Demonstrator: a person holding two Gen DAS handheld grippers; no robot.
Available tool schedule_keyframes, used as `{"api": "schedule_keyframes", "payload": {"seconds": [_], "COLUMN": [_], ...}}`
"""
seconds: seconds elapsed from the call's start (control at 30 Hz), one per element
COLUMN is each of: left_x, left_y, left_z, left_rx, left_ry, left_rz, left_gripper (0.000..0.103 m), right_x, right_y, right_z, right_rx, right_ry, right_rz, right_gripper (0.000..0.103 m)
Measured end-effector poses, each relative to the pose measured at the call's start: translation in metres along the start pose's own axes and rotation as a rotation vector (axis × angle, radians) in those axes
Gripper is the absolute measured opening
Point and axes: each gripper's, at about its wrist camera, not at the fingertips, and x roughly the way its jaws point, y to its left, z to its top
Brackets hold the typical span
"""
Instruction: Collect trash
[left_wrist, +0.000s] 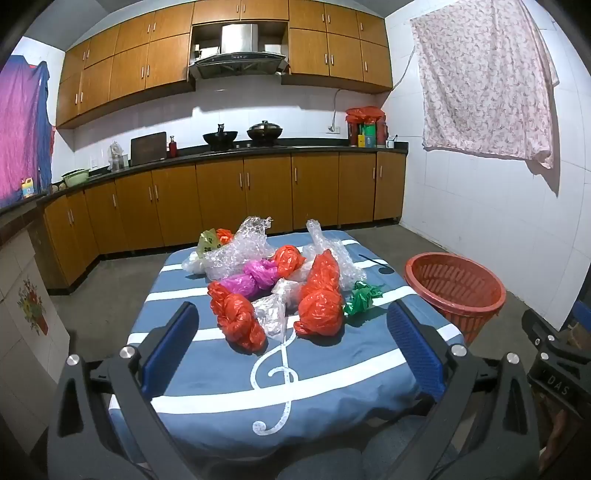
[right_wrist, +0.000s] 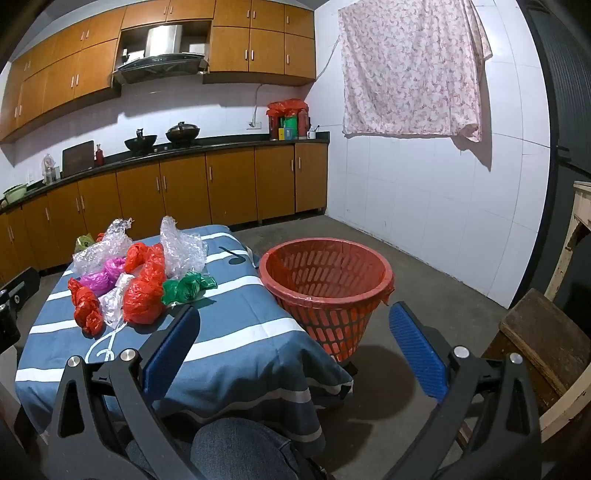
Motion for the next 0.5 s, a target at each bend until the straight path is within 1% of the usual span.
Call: {"api": "schedule_keyframes", "payload": {"seconds": [0.5], "left_x": [0.0002], "left_y": [0.0001], "left_z": [0.0001], "left_rx": [-0.005], "left_ry": [0.009], "left_rz": [-0.001], "left_gripper": [0.099], "right_x": [0.0004], "right_y": [0.0002], "right_z": [0.0003], "right_rx": [0.001], "right_ry": [-0.002], "right_rz": [0.000], "right_gripper": [0.101]}}
